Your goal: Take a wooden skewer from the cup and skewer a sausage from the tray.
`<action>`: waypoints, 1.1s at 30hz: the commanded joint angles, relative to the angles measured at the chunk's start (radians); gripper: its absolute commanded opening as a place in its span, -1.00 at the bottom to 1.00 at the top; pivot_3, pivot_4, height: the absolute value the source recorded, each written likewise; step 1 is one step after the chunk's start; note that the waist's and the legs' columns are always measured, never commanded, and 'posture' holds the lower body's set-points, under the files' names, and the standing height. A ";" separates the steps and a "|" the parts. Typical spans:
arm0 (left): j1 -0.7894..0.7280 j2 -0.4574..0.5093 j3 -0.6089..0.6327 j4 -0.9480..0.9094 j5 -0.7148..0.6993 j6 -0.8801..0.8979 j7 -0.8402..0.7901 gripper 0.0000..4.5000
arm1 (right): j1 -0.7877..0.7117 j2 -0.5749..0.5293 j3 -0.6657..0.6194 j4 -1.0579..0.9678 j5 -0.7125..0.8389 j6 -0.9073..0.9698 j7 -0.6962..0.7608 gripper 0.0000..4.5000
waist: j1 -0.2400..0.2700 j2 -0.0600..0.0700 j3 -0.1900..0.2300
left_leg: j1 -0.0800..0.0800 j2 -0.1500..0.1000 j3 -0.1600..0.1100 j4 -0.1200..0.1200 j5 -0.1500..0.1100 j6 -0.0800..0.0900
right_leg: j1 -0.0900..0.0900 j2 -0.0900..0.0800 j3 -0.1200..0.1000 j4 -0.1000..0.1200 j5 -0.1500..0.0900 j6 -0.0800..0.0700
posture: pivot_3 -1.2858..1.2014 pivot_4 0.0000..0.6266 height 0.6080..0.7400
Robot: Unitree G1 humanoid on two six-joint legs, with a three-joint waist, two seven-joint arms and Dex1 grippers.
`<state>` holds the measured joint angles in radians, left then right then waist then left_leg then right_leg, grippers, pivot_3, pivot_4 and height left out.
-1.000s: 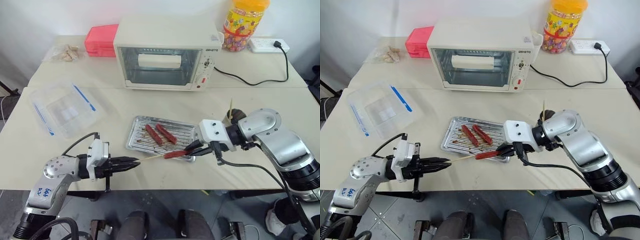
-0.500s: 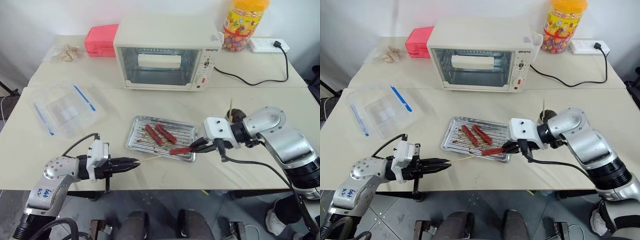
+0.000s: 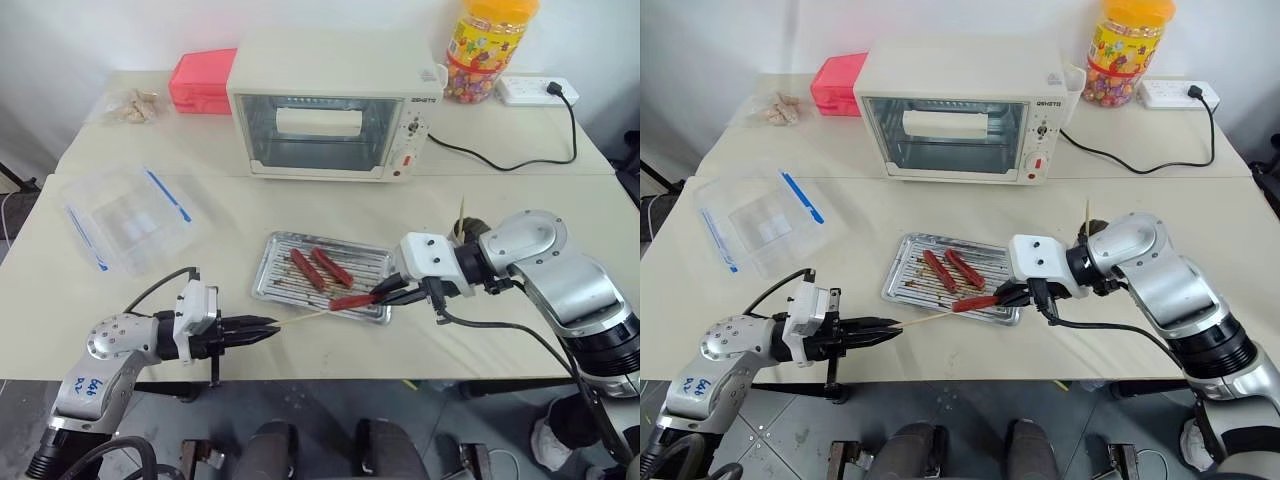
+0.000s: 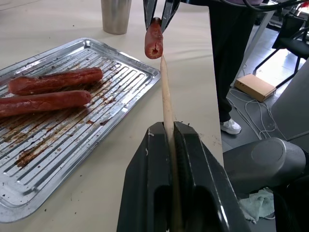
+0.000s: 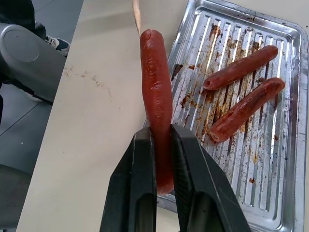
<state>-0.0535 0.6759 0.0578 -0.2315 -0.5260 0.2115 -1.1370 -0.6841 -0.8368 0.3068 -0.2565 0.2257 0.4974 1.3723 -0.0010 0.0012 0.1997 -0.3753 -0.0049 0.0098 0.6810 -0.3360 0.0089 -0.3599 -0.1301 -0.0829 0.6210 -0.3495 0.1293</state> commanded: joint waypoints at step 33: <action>-0.004 0.001 -0.017 -0.027 0.004 0.002 0.016 -1.00 | -0.012 -0.012 -0.001 -0.050 0.007 0.016 0.024 -0.89 | 0.000 0.000 0.000 | 0.000 0.000 0.000 0.000 0.000 0.000 | 0.000 0.000 0.000 0.000 0.000 0.000 | 0.03 -0.52 1.00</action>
<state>-0.0550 0.6759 0.0357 -0.2311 -0.5210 0.2117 -1.1261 -0.6839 -0.8387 0.3090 -0.2702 0.2215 0.5109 1.3863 -0.0012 0.0012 0.1997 -0.3753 -0.0049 0.0098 0.6811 -0.3360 0.0090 -0.3599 -0.1300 -0.0829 0.6211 -0.3495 0.1293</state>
